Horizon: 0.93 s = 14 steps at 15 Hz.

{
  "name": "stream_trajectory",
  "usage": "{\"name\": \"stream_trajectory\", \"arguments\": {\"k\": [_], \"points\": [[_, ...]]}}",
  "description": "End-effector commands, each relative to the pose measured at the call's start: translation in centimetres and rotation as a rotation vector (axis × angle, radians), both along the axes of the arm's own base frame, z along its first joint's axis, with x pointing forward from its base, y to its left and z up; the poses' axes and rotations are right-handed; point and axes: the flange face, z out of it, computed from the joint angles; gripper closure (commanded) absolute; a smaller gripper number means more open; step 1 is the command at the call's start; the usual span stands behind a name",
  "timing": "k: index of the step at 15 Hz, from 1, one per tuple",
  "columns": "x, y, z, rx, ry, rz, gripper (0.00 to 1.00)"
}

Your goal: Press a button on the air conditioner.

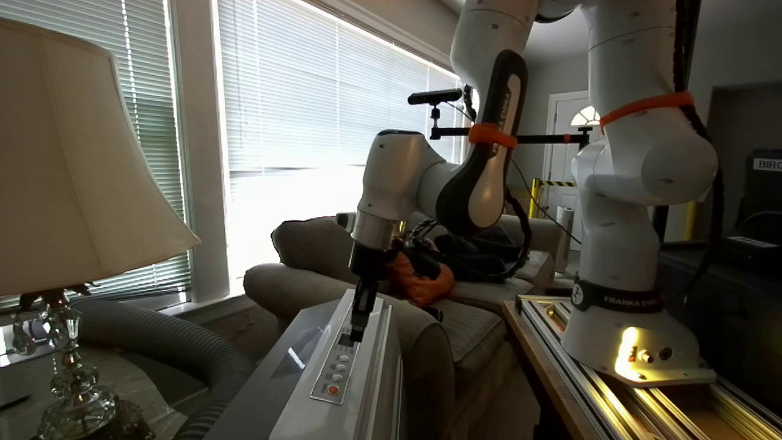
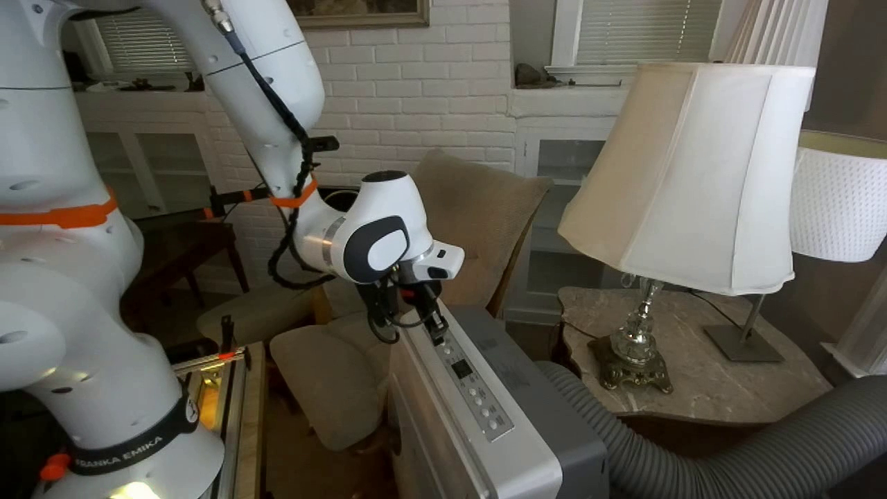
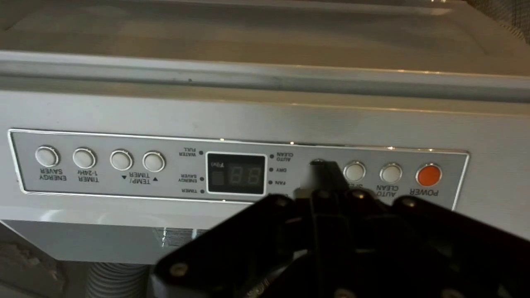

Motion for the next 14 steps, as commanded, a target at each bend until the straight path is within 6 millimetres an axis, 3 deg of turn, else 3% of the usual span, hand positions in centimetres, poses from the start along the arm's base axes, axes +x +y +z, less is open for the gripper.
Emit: {"name": "stream_trajectory", "arguments": {"k": [1, 14], "points": [[0.0, -0.4, -1.2, 0.018, -0.014, 0.008, 1.0], [0.2, -0.7, -3.3, 0.076, -0.065, 0.018, 1.0]]}}
